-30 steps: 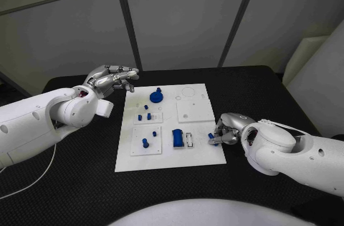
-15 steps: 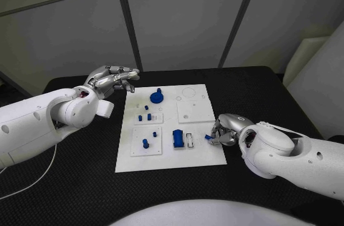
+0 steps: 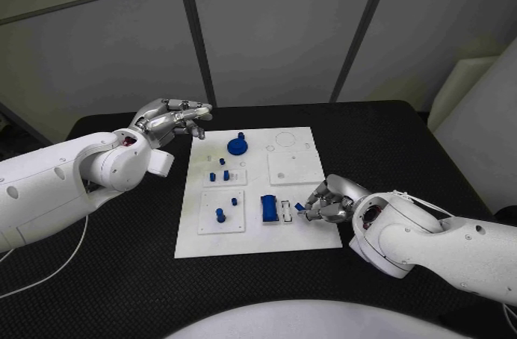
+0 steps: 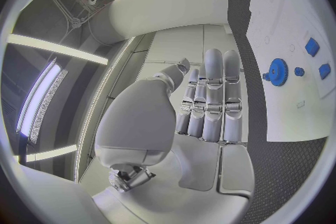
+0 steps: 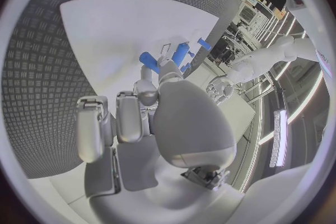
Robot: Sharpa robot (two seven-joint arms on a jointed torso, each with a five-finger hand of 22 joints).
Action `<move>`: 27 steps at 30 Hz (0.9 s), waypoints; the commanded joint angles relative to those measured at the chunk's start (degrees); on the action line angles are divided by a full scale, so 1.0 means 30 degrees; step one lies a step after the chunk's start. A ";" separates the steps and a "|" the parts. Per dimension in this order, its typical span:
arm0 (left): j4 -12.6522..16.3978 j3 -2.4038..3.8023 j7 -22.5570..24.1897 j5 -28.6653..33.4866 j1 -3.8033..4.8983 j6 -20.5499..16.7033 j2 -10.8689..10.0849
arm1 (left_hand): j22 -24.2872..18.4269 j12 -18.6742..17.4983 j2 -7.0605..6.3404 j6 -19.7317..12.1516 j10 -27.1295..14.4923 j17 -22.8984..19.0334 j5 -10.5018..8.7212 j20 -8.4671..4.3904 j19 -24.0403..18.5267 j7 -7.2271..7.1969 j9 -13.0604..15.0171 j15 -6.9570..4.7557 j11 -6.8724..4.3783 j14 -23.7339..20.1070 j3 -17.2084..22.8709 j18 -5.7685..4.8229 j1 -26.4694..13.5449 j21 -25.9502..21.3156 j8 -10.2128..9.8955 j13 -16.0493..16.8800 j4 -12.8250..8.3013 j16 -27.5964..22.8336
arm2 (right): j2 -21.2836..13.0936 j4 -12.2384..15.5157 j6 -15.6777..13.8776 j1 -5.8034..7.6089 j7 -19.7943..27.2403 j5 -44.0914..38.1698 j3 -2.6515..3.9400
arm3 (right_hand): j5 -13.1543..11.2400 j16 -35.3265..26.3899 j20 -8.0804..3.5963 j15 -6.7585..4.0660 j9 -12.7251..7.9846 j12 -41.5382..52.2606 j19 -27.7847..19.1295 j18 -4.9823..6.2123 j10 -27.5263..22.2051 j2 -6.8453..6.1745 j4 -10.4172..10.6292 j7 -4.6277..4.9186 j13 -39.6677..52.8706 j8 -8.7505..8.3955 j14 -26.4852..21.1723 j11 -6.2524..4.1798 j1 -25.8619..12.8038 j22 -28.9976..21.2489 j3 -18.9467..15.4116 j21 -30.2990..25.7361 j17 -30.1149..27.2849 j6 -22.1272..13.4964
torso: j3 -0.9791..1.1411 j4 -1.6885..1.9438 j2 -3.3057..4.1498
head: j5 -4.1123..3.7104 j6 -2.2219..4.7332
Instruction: Assemble the parts on the task board
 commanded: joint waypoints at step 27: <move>0.0100 0.0010 0.0017 0.0072 0.0027 0.0250 -0.0018 | -0.0028 -0.0060 0.0135 -0.0168 -0.0156 -0.0028 -0.0102 -0.0001 0.0137 -0.0001 0.0021 0.0120 -0.0017 -0.0020 -0.0114 -0.0233 -0.0073 -0.0049 -0.0096 0.0033 0.0040 -0.0101 | 0.2088 -0.1983 -0.0504 0.0034 0.0120 0.1042 0.0015 | -0.0487 0.0178 -0.0143 -0.0118 0.0168 0.0466 0.2017 -0.0286 0.0552 0.0093 0.2042 -0.0216 0.0326 0.0119 0.0750 -0.0156 -0.2649 0.5032 -0.1338 0.0057 0.0365 0.0675 | 0.0005 -0.0060 -0.0018 | 0.0232 -0.0083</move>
